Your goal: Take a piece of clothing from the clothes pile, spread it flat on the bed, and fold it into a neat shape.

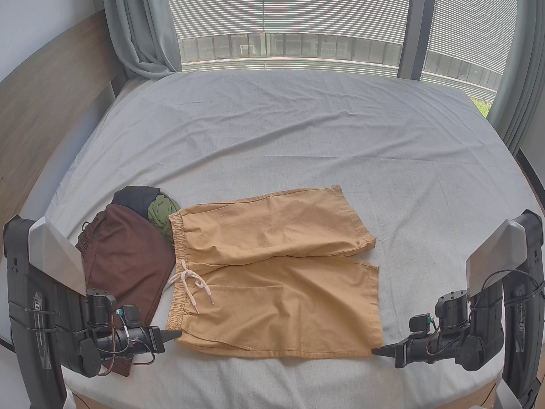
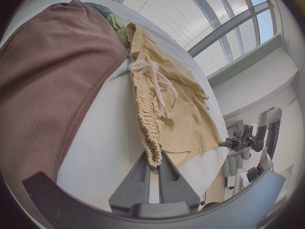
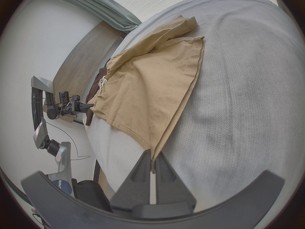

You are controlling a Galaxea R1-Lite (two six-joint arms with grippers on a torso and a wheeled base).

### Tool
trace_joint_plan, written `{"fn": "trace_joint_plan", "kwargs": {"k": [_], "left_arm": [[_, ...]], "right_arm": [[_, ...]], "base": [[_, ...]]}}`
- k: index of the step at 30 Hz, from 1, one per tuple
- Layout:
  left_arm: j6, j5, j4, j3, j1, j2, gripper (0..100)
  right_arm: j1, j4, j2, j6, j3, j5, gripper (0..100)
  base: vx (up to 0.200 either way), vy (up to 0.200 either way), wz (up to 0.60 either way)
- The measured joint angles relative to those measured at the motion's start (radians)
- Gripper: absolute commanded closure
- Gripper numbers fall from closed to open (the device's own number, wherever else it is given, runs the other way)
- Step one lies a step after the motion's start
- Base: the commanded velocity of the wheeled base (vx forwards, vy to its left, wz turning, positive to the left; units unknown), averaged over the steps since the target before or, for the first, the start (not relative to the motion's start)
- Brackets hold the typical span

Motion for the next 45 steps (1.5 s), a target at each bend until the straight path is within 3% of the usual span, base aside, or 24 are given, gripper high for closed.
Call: {"fn": "trace_joint_plan", "kwargs": {"k": [24,36,45], "left_arm": [[0.151,-0.031,0.002,0.111,0.020,0.005,100],[0.143,-0.049,0.001,0.078,0.021,-0.008,100],[0.040,-0.071,0.001,0.019,0.014,-0.070,100]], "right_arm": [[-0.005,-0.004,-0.018,-0.076,0.080,0.000,100],[-0.003,-0.030,-0.084,-0.077,0.077,0.001,100],[-0.005,-0.030,-0.176,-0.020,0.045,0.011,100]], "base": [[0.000,0.000,0.00],[0.000,0.000,0.00],[0.000,0.000,0.00]]}}
